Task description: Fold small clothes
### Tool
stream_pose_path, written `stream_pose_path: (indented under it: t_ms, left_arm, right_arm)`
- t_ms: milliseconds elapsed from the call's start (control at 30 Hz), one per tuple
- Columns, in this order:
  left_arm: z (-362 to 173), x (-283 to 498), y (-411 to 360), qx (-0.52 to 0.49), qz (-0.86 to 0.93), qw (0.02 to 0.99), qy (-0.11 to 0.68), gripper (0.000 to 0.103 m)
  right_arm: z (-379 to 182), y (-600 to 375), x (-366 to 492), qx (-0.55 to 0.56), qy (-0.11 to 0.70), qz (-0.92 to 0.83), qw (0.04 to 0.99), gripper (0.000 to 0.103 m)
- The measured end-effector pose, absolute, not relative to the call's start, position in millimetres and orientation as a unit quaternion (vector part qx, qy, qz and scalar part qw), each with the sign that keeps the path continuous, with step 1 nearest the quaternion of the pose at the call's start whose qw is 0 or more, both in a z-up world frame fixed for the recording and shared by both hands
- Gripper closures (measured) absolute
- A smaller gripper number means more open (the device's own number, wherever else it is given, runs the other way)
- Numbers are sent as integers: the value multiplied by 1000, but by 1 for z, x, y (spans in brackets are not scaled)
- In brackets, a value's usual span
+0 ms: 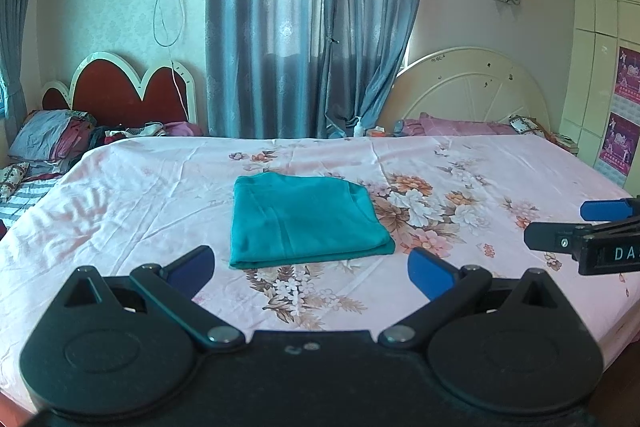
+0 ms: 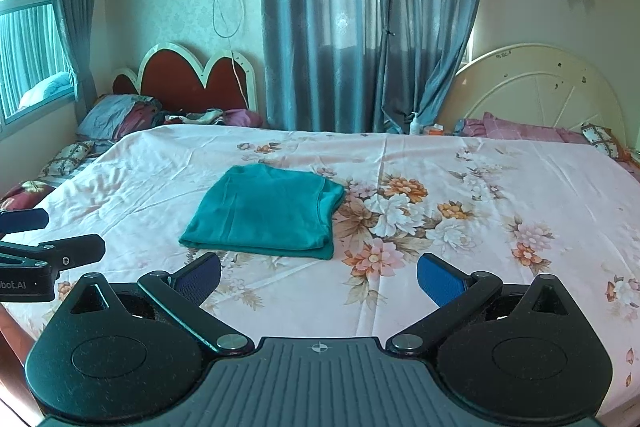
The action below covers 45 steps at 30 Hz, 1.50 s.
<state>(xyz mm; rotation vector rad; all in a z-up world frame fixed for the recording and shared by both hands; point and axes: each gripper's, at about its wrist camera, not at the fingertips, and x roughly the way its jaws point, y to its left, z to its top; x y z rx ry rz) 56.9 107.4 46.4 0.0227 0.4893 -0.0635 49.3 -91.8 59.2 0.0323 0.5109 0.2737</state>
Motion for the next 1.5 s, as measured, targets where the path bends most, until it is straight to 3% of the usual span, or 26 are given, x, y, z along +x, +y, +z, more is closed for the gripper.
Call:
stream_pose_path:
  t_ms: [1500]
  left_arm:
    - [50, 59, 110, 28, -54, 971, 230, 0]
  right_arm:
    - [60, -95, 52, 13, 249, 134, 959, 0]
